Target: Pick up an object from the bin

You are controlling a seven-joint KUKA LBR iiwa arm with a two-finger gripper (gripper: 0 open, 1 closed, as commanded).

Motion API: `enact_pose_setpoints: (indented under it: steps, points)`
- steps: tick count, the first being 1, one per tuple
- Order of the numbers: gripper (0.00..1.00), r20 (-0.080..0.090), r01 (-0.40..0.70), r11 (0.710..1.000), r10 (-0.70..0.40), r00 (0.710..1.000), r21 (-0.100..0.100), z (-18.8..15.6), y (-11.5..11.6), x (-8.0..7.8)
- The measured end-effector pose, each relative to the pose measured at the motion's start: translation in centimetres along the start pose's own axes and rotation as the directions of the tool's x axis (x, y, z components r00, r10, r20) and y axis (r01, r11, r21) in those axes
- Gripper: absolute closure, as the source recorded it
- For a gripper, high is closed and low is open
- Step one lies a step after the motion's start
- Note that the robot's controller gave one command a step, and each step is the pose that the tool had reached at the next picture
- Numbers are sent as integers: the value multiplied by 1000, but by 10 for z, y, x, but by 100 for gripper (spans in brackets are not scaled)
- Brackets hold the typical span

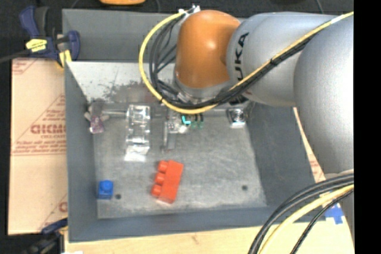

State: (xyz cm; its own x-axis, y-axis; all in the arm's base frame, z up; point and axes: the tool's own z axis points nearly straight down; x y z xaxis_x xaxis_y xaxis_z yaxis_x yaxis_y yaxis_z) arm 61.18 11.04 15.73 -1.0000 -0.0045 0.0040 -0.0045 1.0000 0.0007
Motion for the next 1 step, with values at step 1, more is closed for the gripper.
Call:
enact_pose_setpoints:
  steps: [1]
  points:
    - [0,8,617,787,-617,787,8,80,26,-9]
